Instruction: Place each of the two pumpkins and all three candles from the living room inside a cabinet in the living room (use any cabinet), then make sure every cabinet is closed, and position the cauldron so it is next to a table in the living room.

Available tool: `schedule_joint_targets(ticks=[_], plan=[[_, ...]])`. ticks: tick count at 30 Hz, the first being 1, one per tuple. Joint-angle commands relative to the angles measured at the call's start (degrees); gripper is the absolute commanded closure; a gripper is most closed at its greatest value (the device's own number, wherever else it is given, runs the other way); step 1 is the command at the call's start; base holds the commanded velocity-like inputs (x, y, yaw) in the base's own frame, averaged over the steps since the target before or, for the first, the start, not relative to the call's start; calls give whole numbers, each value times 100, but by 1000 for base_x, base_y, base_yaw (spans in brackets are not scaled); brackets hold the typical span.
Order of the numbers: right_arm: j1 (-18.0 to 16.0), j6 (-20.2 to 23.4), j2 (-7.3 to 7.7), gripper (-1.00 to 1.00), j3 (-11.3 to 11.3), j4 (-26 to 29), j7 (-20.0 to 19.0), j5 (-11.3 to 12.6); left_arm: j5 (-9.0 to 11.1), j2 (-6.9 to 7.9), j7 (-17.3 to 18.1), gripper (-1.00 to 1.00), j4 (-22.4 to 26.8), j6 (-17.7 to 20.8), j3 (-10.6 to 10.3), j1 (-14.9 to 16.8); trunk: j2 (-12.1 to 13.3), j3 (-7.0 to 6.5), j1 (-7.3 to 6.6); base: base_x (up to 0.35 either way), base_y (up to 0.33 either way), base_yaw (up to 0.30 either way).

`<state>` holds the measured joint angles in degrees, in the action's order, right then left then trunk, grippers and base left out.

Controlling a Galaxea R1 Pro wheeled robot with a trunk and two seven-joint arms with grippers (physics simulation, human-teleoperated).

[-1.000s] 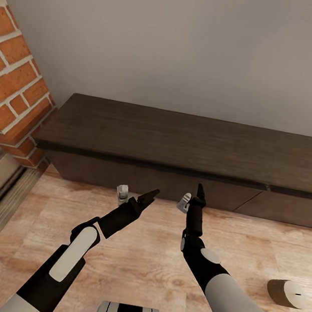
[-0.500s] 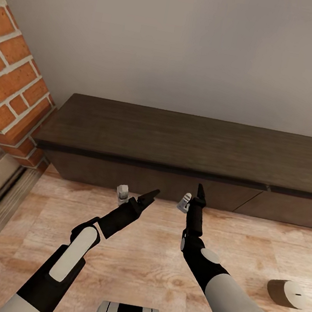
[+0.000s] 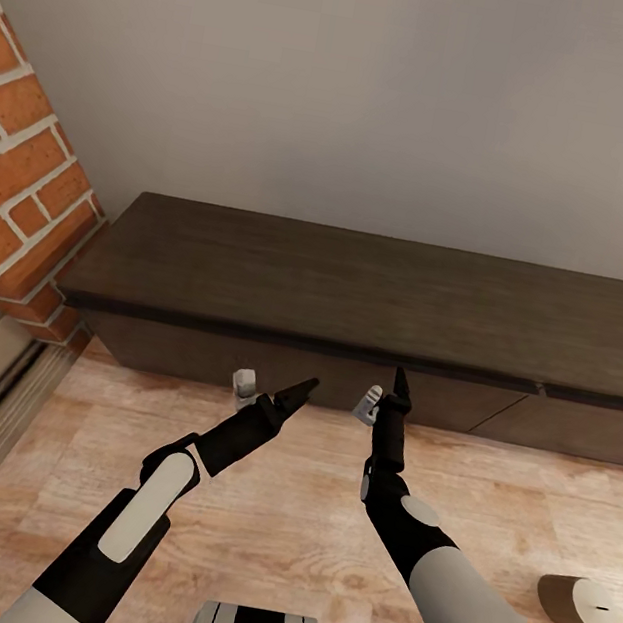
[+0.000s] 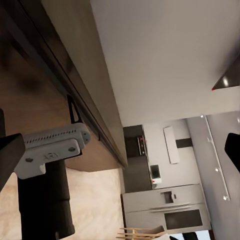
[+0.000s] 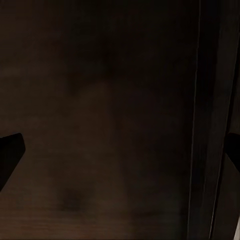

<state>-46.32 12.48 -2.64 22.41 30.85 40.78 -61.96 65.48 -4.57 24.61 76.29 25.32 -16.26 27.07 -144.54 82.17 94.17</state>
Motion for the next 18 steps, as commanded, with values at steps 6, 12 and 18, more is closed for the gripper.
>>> schedule_joint_targets(ticks=[6,12,18], plan=[[0,0,0,-100,0,0,-1,0,0,0,0,-100,0,0,0,0,0,0,0,36,0,0],[0,0,-6,-100,0,0,-6,5,0,0,0,-100,0,0,0,0,0,0,0,76,0,0],[0,2,-7,-100,0,0,-9,11,0,-5,0,-100,-3,0,0,0,0,0,0,4,0,0]])
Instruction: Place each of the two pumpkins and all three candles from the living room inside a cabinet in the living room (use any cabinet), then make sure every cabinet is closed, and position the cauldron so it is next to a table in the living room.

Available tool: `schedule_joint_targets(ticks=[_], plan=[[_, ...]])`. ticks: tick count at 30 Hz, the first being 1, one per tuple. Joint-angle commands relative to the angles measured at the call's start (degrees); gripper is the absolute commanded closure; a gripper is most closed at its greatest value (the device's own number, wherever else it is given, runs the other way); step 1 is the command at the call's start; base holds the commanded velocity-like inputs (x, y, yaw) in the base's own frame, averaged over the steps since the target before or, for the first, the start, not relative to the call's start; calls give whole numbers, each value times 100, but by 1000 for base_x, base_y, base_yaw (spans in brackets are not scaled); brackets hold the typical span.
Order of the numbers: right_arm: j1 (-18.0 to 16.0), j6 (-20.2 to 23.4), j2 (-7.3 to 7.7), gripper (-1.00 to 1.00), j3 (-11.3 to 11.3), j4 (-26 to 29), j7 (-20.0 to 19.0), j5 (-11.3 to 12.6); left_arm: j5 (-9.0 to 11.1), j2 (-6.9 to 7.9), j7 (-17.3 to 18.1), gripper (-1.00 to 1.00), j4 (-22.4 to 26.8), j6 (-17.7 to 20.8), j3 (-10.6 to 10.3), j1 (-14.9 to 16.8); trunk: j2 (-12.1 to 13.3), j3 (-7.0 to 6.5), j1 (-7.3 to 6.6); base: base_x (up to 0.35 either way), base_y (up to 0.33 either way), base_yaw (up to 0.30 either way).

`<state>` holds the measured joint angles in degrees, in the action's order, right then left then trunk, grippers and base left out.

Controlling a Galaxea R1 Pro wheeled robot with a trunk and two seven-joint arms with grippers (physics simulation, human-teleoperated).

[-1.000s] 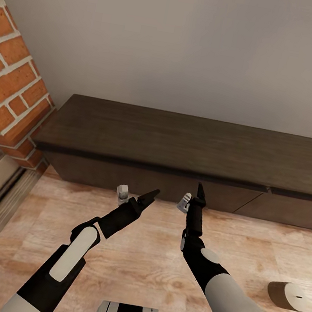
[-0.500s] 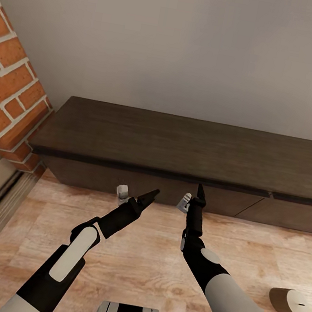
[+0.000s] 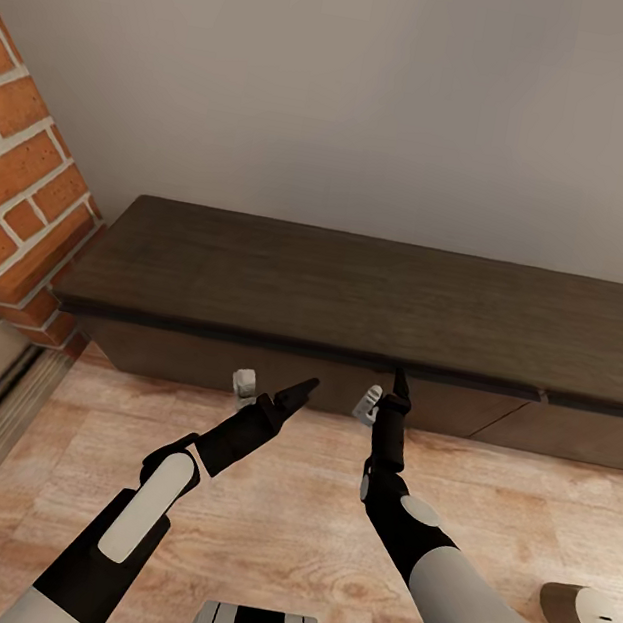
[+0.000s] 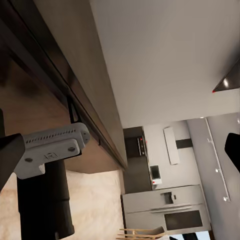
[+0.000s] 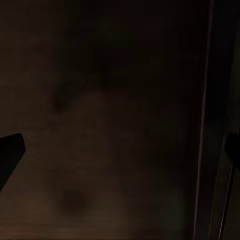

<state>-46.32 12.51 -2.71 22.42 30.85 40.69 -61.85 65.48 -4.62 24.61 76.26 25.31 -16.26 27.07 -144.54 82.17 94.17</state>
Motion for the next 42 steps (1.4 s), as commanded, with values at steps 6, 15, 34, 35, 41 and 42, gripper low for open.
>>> schedule_joint_targets(ticks=[6,15,34,35,41,42], plan=[[0,-7,6,-100,0,-3,0,-24,0,-3,0,-100,-3,0,0,0,0,0,0,0,0,0],[16,-53,-10,-100,10,-23,2,-4,-16,5,0,-100,-6,-18,0,-18,0,0,0,0,0,0],[34,-75,33,-100,8,-32,0,-3,-27,2,0,-100,-6,-91,-25,-18,0,0,0,56,-22,0],[35,-87,33,-100,8,-30,0,-3,-27,3,0,-100,-6,-96,-26,-18,0,0,0,34,-16,0],[35,-107,35,-100,8,-30,0,-3,-26,5,0,-100,-6,-105,-26,-18,0,0,0,10,-4,0],[35,-107,34,-100,8,-30,0,-3,-26,5,0,-100,-6,-105,-26,-18,0,0,0,0,0,0]])
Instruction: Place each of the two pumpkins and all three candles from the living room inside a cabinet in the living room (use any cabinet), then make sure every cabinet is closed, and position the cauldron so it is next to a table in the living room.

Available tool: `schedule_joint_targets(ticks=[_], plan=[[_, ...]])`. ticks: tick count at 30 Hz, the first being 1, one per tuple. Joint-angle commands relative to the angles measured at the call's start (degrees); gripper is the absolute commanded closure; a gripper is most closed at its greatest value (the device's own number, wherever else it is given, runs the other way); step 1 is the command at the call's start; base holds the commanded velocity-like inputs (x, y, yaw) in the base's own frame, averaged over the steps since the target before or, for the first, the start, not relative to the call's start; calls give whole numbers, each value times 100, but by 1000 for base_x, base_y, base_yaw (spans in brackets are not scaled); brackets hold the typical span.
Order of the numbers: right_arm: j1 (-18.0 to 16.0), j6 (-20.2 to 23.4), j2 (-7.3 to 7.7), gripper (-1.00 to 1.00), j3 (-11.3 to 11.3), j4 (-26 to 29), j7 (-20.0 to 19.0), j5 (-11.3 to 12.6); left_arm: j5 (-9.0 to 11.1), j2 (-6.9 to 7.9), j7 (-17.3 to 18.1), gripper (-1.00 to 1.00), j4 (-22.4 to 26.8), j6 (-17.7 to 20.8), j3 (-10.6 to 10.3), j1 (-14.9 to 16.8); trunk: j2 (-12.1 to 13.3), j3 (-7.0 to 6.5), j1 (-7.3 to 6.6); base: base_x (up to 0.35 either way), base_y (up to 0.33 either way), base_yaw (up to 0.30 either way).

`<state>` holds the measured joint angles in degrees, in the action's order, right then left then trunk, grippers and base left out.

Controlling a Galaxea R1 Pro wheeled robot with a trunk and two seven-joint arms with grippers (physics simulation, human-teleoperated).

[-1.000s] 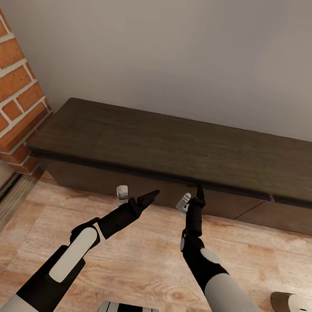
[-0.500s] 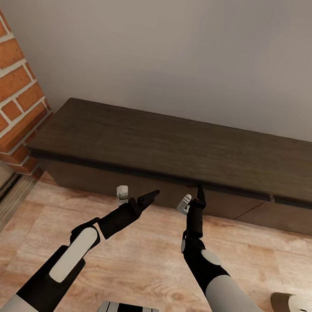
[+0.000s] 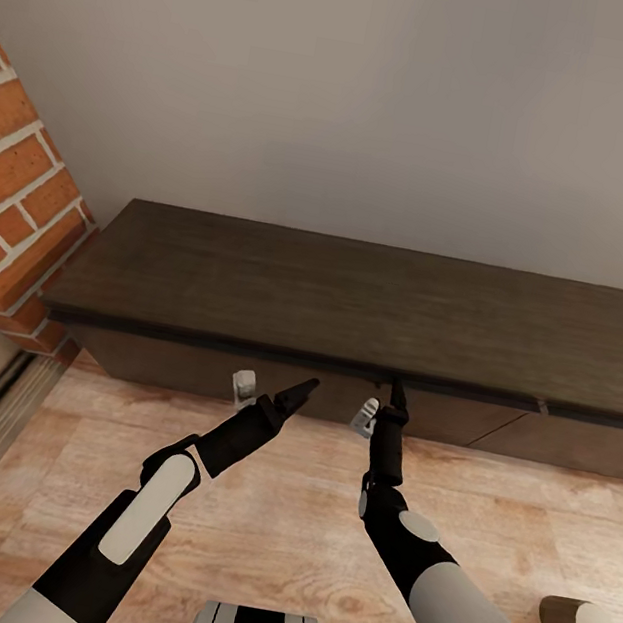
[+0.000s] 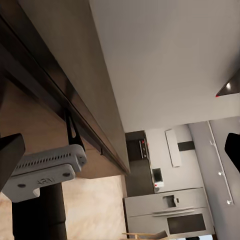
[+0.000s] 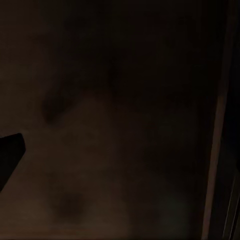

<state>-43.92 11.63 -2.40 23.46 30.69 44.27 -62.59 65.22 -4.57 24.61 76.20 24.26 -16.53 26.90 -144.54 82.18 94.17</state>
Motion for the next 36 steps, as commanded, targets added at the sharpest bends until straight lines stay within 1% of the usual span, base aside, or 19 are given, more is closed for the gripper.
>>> schedule_joint_targets(ticks=[1,15,16,18,19,21,23,28,36], plan=[[-205,-20,3,-100,-96,-16,-358,72,0,0,0,-100,0,0,0,-1,1,-1,1,0,0,0],[-205,-18,2,-100,-96,-11,-352,75,0,-1,0,-100,0,0,0,-1,1,-1,1,0,0,0],[35,37,27,-100,-29,-29,30,0,33,32,33,-100,33,-34,33,-33,1,0,0,0,0,0],[92,46,21,-100,-6,-41,117,-26,99,25,98,-100,97,-51,18,-54,1,0,0,0,0,0],[53,46,16,-100,1,-35,112,-43,132,-9,131,-100,128,-56,5,-55,1,0,0,0,0,0],[9,34,18,-100,6,-20,52,1,198,-68,195,-100,142,-63,-6,-58,1,0,0,0,0,0],[-13,33,19,-100,10,5,-14,3,263,-72,164,-100,148,-62,-20,-60,1,0,0,0,0,0],[-20,33,39,-100,5,10,-26,2,423,-70,151,-100,150,-67,-26,-61,1,0,0,0,0,0],[-20,30,64,-100,0,0,-29,-78,681,-72,149,-100,150,-68,-26,-61,1,0,0,0,0,0]])
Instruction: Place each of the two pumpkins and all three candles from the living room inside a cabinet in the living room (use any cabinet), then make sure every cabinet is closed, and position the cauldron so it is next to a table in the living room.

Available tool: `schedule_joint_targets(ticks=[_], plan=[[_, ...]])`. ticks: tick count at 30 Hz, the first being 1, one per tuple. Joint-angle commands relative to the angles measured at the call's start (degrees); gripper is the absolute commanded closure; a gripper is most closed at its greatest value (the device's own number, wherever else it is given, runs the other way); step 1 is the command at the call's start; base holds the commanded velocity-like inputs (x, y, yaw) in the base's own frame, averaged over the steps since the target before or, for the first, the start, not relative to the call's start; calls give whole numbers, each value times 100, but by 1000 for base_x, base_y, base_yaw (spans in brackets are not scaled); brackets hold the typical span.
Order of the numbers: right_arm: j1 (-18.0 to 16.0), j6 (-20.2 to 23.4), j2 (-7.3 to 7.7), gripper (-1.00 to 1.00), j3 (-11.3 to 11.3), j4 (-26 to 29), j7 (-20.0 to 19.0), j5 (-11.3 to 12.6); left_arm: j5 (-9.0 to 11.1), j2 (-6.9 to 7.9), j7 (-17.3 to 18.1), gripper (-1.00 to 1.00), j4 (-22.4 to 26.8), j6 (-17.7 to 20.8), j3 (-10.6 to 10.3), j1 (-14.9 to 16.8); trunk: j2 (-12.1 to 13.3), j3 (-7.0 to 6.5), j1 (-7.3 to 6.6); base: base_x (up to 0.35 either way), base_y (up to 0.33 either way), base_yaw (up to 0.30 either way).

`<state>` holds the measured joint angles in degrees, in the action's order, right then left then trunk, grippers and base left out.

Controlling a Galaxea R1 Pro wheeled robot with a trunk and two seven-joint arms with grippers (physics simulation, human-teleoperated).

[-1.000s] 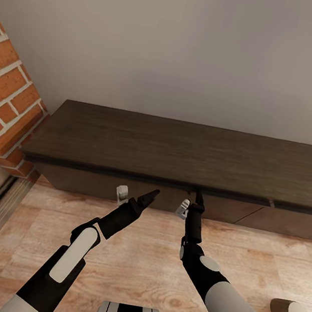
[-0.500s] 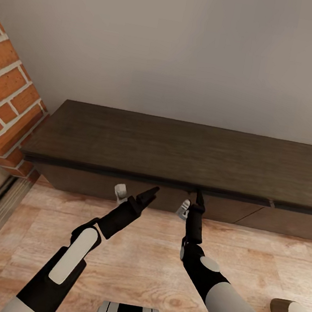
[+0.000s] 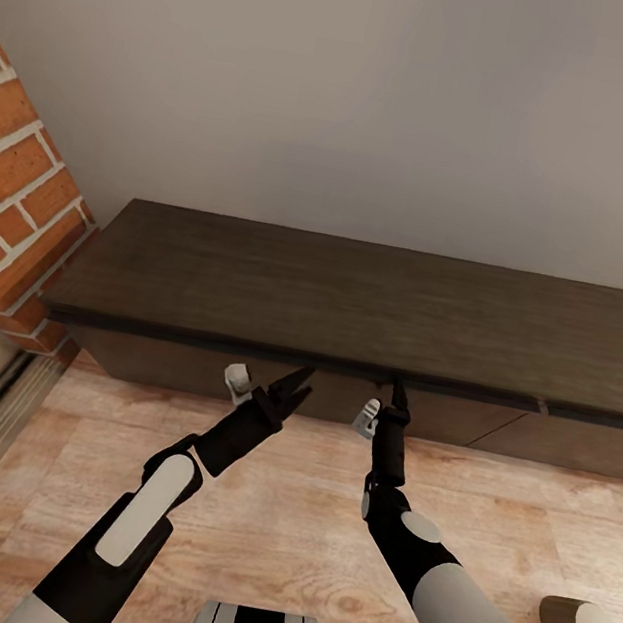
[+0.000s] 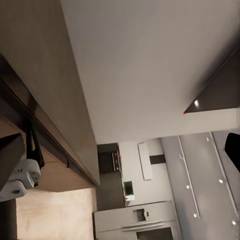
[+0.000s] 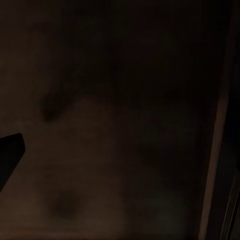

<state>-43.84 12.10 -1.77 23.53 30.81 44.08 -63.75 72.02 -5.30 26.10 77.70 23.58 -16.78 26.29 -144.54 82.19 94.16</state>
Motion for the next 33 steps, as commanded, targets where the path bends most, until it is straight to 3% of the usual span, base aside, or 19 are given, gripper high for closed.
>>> schedule_joint_targets(ticks=[1,7,8,13,33], plan=[[-28,-20,5,-100,-6,-13,-11,30,33,-1,2,-100,-1,-1,0,-1,0,-1,0,0,0,0],[-28,-31,10,-100,-13,-16,-28,-28,226,2,13,-100,-1,-3,0,-1,0,-1,0,0,0,0],[-28,-32,12,-100,-17,-8,-29,117,259,2,15,-100,-1,-3,0,-1,0,-1,0,0,0,0],[-28,-33,118,-100,-20,61,-31,109,260,2,18,-100,-1,-3,0,0,0,-1,0,0,0,0],[-28,-26,233,-100,-41,232,-31,108,260,2,27,-100,-1,-3,-9,2,0,-1,0,0,0,0]])
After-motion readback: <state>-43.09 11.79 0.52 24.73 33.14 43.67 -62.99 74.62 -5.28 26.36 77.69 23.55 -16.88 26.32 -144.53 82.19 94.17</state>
